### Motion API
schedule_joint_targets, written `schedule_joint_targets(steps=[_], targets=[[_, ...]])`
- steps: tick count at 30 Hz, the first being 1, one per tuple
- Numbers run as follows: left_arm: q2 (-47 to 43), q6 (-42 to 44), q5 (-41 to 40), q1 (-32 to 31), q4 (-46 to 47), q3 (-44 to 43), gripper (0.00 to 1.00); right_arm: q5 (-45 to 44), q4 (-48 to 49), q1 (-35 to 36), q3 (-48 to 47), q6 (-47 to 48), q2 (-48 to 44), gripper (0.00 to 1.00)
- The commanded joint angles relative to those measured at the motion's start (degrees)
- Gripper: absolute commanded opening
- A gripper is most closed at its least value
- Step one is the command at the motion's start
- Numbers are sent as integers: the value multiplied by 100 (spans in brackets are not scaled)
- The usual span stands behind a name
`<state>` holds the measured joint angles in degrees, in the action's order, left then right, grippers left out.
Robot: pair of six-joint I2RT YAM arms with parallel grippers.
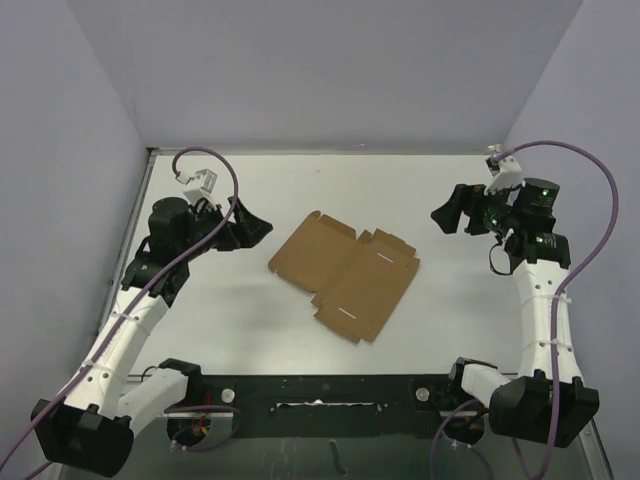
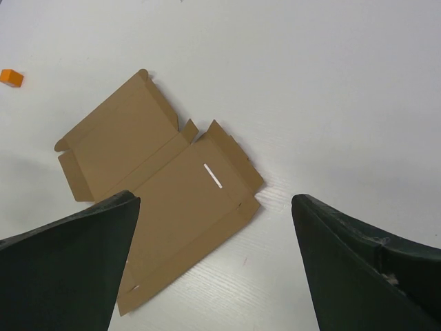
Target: Fold the paper box
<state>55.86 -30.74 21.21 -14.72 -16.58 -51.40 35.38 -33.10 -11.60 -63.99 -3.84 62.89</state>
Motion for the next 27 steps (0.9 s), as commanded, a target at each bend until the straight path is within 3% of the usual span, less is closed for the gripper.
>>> schedule_joint_targets(steps=[1,12,18,24,27], targets=[[-156,177,209,-31,-149,-362,98,-346,14,62,-392,-191,-71,98],[-418,-634,1107,41,881,286,98,-63,69,109,-377,-89,-206,98],[-540,-1174,1325,54,1562,1032,98,1604,117,356,3,990,-298,98],[-542,-1894,1479,66,2539,1813,96,2740,502,366,719,1046,-270,98],[-515,-2059,1462,82,2639,1870,95,2882,686,313,954,1074,-294,98]])
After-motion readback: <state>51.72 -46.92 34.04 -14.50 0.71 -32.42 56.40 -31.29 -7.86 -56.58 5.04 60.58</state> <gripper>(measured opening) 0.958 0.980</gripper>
